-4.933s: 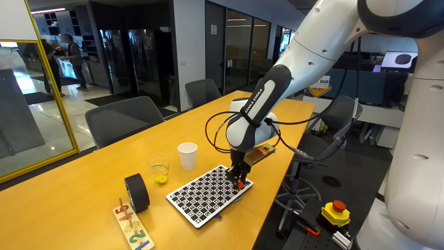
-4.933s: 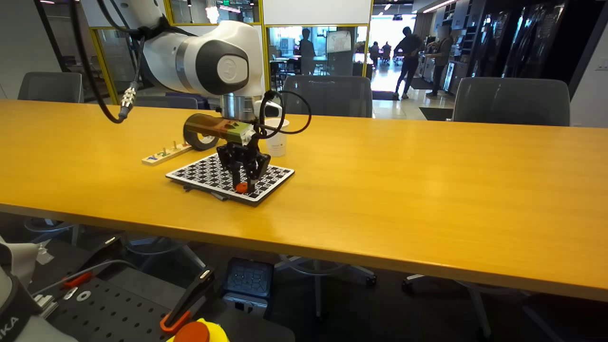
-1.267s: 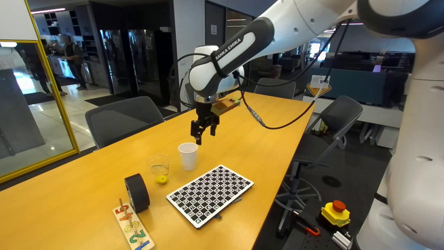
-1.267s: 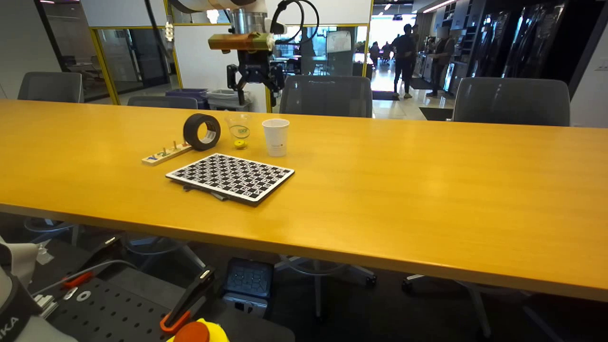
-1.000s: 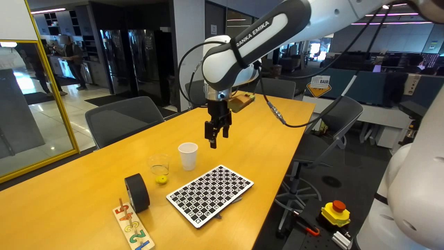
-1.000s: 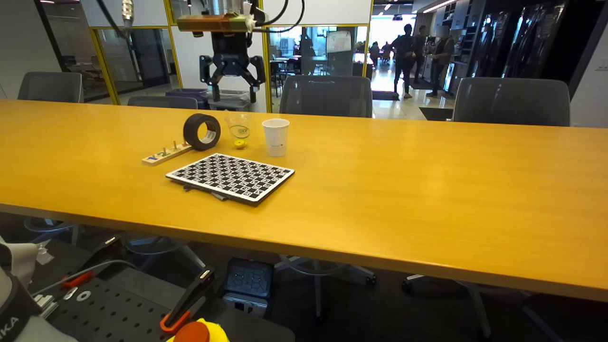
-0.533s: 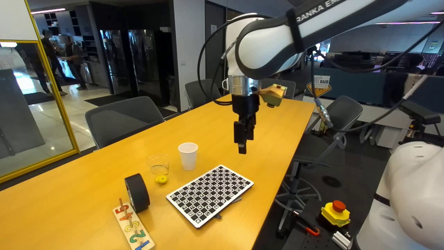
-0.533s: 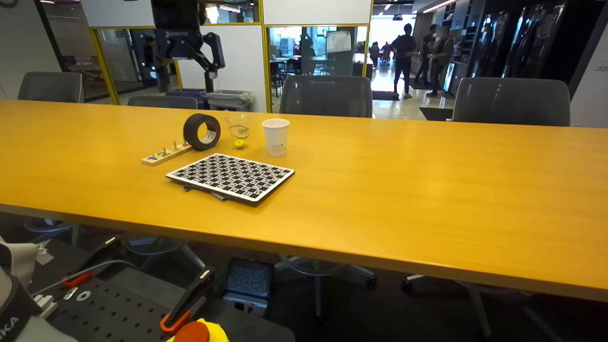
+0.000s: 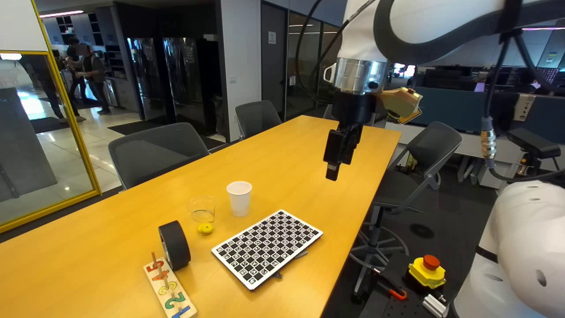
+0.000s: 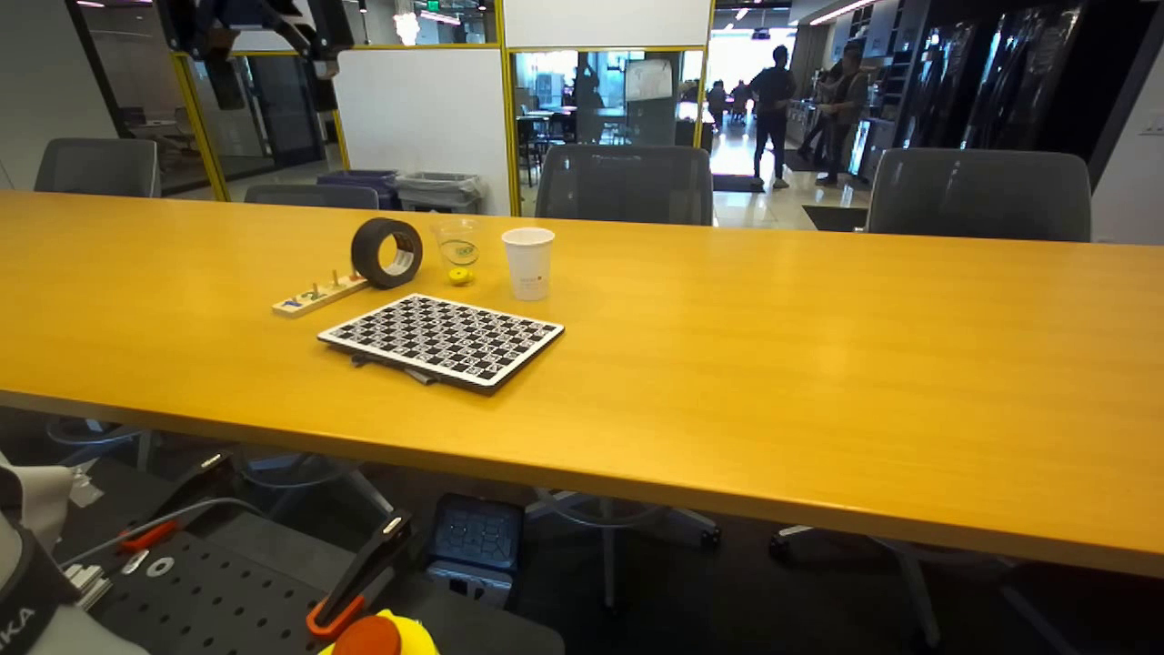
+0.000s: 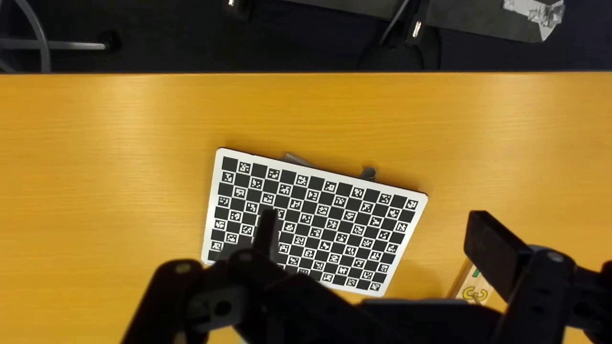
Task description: Divide the rings equally and put some in the clear cup and the rest in the white cup
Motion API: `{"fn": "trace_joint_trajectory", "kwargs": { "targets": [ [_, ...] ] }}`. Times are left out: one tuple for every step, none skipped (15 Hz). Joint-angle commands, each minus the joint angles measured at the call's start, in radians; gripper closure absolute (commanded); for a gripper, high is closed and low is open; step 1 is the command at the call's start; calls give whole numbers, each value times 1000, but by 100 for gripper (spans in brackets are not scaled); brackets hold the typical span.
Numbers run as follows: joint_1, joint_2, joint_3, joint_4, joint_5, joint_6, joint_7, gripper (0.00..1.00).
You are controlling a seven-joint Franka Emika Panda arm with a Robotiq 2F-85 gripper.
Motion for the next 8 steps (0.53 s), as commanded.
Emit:
{"fn": "trace_joint_trajectory", "kwargs": {
  "targets": [
    [-14,-107,3,-32,3,-27,48,0],
    [-1,-50,0,-12,0,-14,24,0],
    [-2,-62,0,-16,0,-16,25,0],
    [-2,-64,0,-19,0,-16,25,0],
    [-2,-61,0,-21,0,-16,25,0],
    [-2,-56,0,-21,0,-16,25,0],
    [-2,-52,0,-21,0,-16,25,0],
    [-2,-50,0,-21,0,-16,25,0]
  ]
}}
